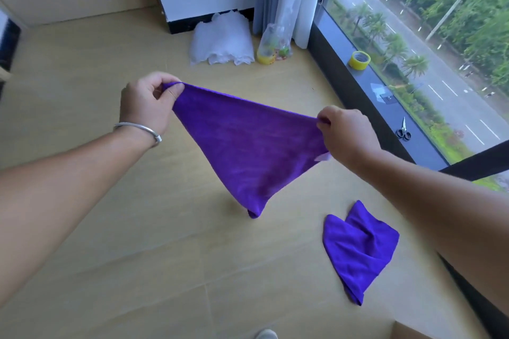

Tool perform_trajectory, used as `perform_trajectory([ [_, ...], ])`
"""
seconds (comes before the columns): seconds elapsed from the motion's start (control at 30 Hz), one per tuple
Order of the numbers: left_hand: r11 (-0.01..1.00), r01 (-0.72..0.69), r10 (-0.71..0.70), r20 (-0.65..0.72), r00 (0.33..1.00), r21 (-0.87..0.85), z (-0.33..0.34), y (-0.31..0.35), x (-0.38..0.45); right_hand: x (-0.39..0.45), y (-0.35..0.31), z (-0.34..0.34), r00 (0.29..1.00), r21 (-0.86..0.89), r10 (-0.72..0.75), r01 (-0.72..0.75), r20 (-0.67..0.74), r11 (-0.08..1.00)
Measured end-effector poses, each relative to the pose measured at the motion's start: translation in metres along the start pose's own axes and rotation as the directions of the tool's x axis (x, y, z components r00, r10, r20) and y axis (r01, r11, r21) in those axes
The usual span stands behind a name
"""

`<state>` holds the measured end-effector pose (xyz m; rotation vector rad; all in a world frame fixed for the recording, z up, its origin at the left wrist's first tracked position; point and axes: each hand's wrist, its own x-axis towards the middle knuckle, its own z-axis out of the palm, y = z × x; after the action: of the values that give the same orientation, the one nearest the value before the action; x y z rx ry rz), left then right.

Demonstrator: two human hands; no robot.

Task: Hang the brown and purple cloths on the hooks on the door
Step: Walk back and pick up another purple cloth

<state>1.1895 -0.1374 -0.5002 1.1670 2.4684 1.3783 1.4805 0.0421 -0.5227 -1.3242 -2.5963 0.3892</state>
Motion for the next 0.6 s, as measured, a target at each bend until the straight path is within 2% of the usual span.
perform_trajectory([
  [0.17,0.998,-0.031,0.038,-0.108,0.993,0.061,-0.060,0.002,0.028,0.026,-0.043,-0.035,0.982,0.053,-0.049,0.060,-0.184,0.997],
  [0.27,0.997,0.001,0.010,-0.133,0.991,0.081,-0.090,0.001,0.020,0.020,-0.060,-0.048,0.969,0.039,-0.090,0.102,-0.229,0.994],
  [0.43,0.987,0.094,-0.085,-0.075,0.994,0.129,-0.123,-0.017,-0.049,-0.029,-0.062,-0.042,0.939,0.058,-0.305,0.317,-0.157,0.947],
  [0.5,0.976,0.155,-0.150,-0.047,0.988,0.152,-0.128,-0.028,-0.095,-0.063,-0.052,-0.025,0.941,0.081,-0.321,0.330,-0.110,0.940],
  [0.6,0.953,0.244,-0.251,0.019,0.968,0.180,-0.127,-0.043,-0.174,-0.123,-0.033,0.007,0.962,0.126,-0.273,0.272,-0.010,0.954],
])
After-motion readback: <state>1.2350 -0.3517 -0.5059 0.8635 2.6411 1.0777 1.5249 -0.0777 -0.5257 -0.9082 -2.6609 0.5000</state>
